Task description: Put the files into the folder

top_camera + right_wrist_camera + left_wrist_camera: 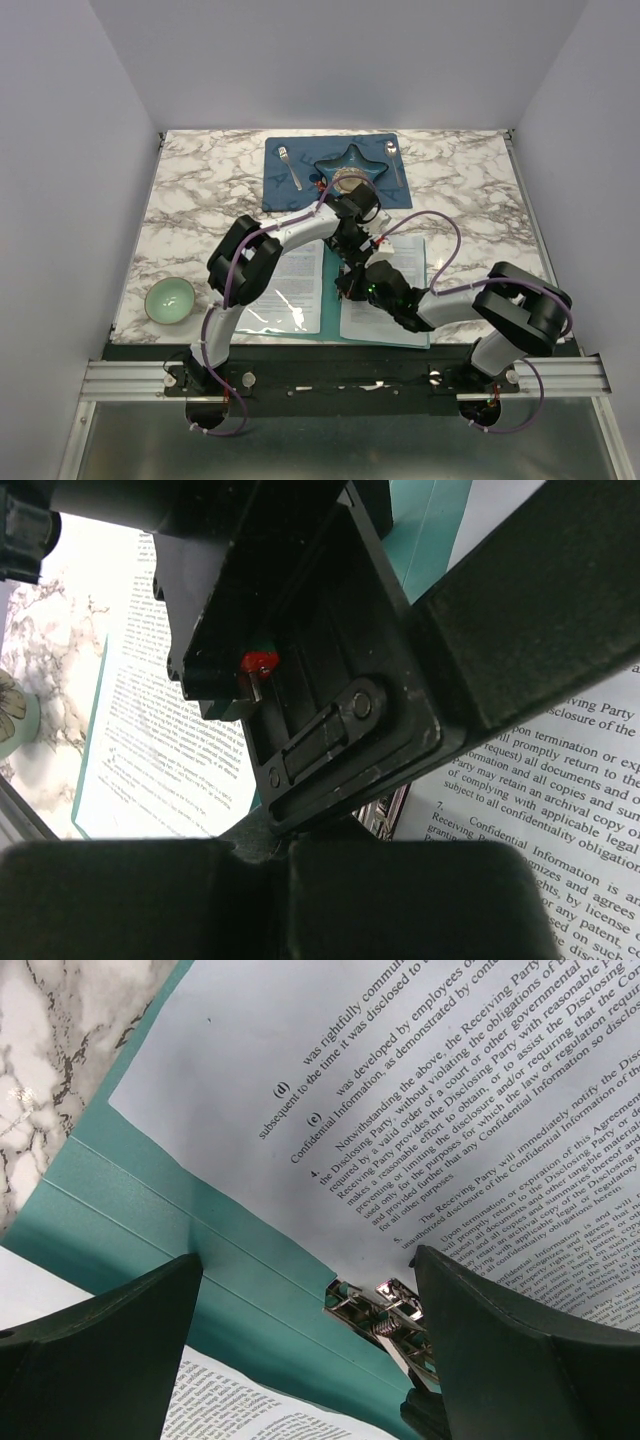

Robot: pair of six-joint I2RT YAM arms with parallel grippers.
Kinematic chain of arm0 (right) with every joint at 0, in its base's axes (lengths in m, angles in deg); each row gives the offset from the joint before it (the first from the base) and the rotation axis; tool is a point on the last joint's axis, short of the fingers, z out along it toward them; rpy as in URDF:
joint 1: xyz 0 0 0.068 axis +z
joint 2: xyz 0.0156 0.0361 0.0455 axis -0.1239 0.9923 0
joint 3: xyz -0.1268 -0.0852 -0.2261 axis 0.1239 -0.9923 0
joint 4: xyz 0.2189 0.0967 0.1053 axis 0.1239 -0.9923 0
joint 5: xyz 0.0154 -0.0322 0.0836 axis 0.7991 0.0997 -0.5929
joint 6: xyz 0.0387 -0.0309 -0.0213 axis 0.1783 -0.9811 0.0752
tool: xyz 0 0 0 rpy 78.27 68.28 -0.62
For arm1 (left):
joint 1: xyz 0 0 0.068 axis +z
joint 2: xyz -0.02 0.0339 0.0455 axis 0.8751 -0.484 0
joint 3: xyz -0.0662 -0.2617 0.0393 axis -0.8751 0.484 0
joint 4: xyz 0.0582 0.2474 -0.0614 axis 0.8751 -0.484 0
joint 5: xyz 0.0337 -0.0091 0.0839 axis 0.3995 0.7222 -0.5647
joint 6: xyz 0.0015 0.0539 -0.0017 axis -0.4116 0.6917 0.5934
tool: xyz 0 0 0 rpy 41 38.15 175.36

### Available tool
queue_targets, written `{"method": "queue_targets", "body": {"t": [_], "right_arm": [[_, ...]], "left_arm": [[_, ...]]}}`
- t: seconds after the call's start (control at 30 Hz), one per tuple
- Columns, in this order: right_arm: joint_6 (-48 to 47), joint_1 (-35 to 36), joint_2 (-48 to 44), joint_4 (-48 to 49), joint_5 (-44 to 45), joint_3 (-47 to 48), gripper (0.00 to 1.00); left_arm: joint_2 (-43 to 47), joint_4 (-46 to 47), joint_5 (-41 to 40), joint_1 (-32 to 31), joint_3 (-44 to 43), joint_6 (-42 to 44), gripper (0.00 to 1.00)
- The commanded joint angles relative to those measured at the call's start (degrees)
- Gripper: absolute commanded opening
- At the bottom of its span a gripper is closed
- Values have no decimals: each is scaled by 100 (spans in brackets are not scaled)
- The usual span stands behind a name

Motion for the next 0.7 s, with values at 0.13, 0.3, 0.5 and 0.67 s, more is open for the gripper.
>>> {"method": "queue_targets", "body": {"t": [0.13, 0.3, 0.5, 0.67], "right_arm": [[-6, 50, 528, -1569, -37, 7, 1], [134, 58, 598, -1631, -29, -54, 1], [266, 58, 607, -1613, 59, -203, 1], [345, 50, 686, -1824, 86, -160, 1]], "left_arm": [[-244, -397, 406, 14, 424, 32, 97], [-209, -362, 415, 32, 494, 41, 97], [-200, -335, 424, 32, 530, 68, 97], [-209, -344, 415, 41, 512, 77, 97]]}}
